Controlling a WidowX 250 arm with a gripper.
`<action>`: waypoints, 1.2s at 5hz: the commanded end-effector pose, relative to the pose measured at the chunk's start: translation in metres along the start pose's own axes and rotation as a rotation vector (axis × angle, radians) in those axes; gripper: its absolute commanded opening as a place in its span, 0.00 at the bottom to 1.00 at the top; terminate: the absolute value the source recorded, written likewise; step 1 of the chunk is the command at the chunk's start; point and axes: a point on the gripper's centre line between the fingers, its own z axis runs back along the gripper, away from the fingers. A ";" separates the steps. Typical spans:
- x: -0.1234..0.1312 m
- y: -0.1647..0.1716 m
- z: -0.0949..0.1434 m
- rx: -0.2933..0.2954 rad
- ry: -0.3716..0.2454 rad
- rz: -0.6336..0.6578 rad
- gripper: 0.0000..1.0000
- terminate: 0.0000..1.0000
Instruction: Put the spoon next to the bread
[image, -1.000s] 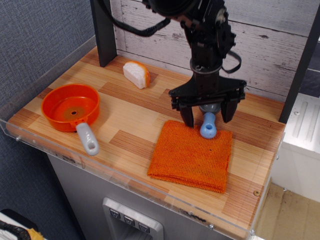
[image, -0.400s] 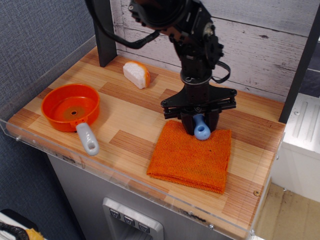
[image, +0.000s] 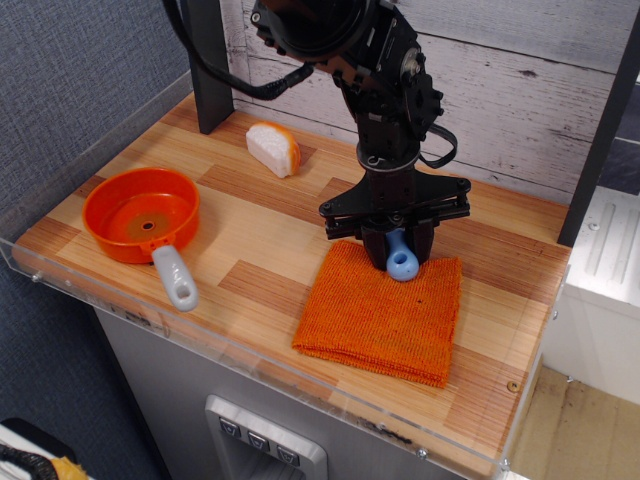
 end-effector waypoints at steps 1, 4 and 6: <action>0.010 -0.005 0.030 -0.049 -0.070 0.010 0.00 0.00; 0.020 -0.038 0.117 -0.202 -0.227 0.009 0.00 0.00; 0.041 -0.011 0.135 -0.221 -0.268 0.111 0.00 0.00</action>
